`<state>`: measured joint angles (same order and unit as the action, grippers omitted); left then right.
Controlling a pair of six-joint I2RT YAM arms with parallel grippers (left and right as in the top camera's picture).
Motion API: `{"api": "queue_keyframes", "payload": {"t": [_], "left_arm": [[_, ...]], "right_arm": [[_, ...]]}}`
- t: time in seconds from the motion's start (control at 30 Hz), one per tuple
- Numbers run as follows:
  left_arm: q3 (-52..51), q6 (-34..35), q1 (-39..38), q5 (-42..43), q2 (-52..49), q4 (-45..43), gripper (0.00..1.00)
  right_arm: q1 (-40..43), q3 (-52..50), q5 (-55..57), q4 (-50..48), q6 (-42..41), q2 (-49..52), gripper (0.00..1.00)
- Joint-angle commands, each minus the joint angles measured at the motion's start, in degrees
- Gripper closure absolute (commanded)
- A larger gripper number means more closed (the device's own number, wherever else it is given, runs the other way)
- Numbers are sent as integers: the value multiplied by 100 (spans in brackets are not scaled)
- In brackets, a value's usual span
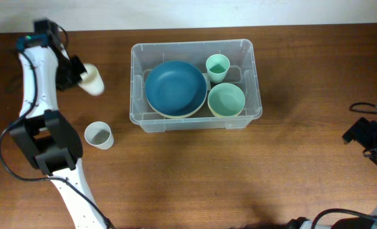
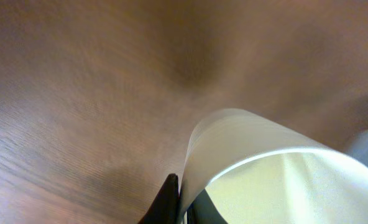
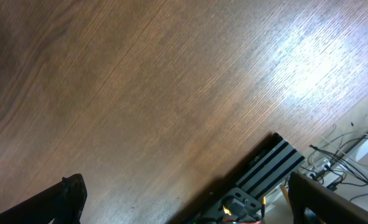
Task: Pack container
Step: 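Grip the cream cup rim with the left gripper and lift, then lower the cream cup into the pale green cup and release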
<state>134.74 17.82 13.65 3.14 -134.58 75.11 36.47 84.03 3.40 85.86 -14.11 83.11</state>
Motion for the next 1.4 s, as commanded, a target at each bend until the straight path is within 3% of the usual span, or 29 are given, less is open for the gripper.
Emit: {"api": "queue_keyframes", "payload": {"t": [0.0,0.2,0.37,0.73,0.93,1.37], "left_arm": [[1088,9,-7,492,26,157,99],[2686,9,-629,1259,37,516,99],[3119,7,-1696,1226,37,542,99],[2931,-63,-3956,-507,-46,223,99],[2511,-63,-4356,-664,-52,-212,99],[686,-83,-4218,-662,-52,-1860,99]], "right_arm": [[35,-22,-15,0,17,4,1],[35,-22,-15,0,15,4,1],[35,-22,-15,0,17,4,1],[35,-22,-15,0,17,4,1],[35,-22,-15,0,15,4,1],[35,-22,-15,0,15,4,1]]}}
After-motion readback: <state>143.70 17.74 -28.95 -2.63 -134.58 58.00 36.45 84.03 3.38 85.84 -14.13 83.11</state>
